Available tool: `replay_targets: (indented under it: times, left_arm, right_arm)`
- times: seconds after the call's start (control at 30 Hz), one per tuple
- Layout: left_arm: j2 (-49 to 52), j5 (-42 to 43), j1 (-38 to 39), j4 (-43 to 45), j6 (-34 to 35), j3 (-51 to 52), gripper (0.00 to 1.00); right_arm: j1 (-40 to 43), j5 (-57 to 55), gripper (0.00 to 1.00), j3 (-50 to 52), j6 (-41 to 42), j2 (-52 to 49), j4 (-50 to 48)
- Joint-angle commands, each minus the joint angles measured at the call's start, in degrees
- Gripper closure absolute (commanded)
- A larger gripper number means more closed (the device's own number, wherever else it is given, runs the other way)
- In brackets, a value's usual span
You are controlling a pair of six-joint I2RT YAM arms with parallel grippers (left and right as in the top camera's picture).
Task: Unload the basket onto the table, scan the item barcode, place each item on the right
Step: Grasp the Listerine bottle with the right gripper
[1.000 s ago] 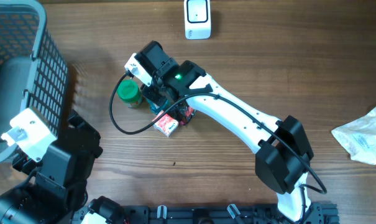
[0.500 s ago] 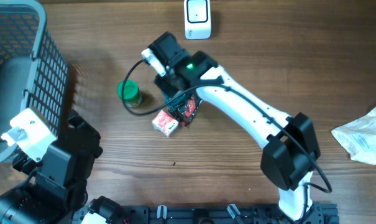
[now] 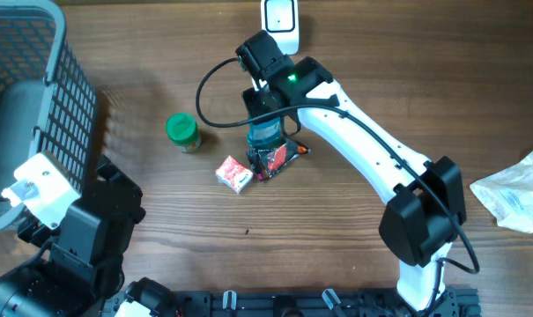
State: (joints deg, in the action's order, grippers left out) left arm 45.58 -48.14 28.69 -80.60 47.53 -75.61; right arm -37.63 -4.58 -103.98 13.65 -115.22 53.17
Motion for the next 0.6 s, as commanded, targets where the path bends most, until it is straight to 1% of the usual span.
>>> replay_targets:
  times: [0.0,0.13,0.23,0.3,0.4,0.57]
  left_arm:
    - [0.11,-0.72,-0.52,-0.07,0.98,-0.42,0.0]
    - [0.11,-0.72,-0.52,-0.09,0.98,-0.42,0.0]
    - [0.11,-0.72,-0.52,-0.09,0.96,-0.42,0.0]
    - [0.11,-0.72,-0.52,-0.11,0.96,-0.42,0.0]
    - [0.11,-0.72,-0.52,-0.26,1.53,-0.42,0.0]
    - [0.11,-0.74,-0.52,-0.35,2.45,-0.42,0.0]
  right_arm:
    - [-0.22,-0.59,0.26,-0.74,2.86,2.6,-0.87]
    - [-0.22,-0.59,0.14,-0.74,2.86,2.6,-1.31]
    - [-0.22,-0.5,0.0,-0.87,3.61,2.6,-0.68]
    - [-0.15,0.15,0.0,-1.84,6.97,2.6,3.06]
    - [0.24,3.26,0.0,-4.22,7.85,2.6,7.13]
    - [0.37,6.27,0.0,-12.33,11.61,2.54,11.89]
